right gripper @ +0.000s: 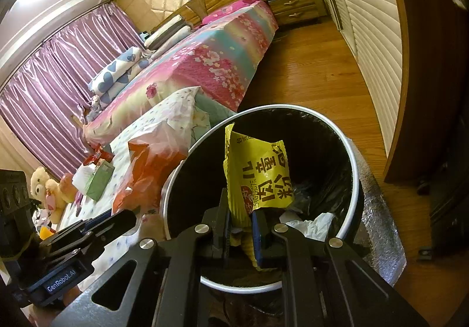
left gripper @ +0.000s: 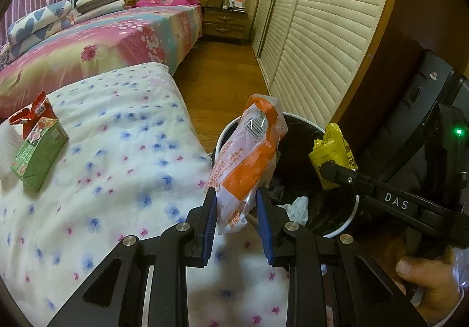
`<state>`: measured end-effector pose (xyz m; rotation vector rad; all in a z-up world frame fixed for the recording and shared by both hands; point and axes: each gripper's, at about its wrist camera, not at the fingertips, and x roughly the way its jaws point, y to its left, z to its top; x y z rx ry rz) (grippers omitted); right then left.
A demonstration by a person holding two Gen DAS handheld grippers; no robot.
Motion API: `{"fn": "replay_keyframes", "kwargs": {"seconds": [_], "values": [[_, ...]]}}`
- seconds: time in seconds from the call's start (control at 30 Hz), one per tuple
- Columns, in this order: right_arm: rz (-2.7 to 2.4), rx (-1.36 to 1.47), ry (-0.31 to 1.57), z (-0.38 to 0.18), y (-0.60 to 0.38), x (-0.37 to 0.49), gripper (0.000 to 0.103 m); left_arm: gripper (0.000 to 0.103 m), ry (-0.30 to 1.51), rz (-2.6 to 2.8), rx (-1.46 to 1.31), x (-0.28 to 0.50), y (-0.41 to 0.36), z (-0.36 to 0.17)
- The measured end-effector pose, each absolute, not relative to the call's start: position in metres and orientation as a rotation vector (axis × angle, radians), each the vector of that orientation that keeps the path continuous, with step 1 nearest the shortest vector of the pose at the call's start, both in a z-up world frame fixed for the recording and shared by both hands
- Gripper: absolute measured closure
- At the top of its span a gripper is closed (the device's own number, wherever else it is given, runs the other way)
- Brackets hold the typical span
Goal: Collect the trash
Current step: 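Open both grippers to drop the bag and packet into the bin, then move both open grippers back over the pink hairbrush and green carton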
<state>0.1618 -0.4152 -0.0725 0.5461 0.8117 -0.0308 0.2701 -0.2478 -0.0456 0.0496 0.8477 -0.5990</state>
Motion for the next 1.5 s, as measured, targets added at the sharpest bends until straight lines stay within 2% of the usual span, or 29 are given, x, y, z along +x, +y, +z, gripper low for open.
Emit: {"fn": "replay_keyframes", "kwargs": {"seconds": [0.43,0.5,0.53,0.57,0.6,0.67,0.93,1.1,1.5], "values": [[-0.041,0.558,0.838,-0.078,-0.423,0.169,0.087,0.075,0.866,-0.614,0.065,0.275,-0.264,-0.045],[-0.047,0.565,0.843,-0.078,-0.425,0.17,0.082,0.072,0.864,-0.609,0.067,0.274,-0.265,-0.043],[-0.05,0.57,0.841,-0.078,-0.426,0.17,0.081,0.067,0.863,-0.608,0.067,0.274,-0.265,-0.043],[-0.054,0.571,0.84,-0.077,-0.426,0.17,0.076,0.06,0.859,-0.607,0.066,0.272,-0.264,-0.042],[-0.058,0.574,0.838,-0.077,-0.427,0.169,0.066,0.059,0.854,-0.604,0.065,0.271,-0.262,-0.041],[-0.059,0.585,0.828,-0.075,-0.428,0.166,0.055,0.058,0.845,-0.603,0.062,0.267,-0.258,-0.039],[-0.056,0.588,0.793,-0.063,-0.418,0.159,0.033,0.051,0.845,-0.557,0.023,0.252,-0.219,-0.041],[-0.037,0.547,0.781,-0.052,-0.391,0.161,0.016,0.048,0.852,-0.494,-0.025,0.244,-0.18,-0.043],[0.101,0.467,0.787,-0.047,-0.326,0.176,0.013,0.047,0.857,-0.339,-0.126,0.235,-0.092,-0.044]]}}
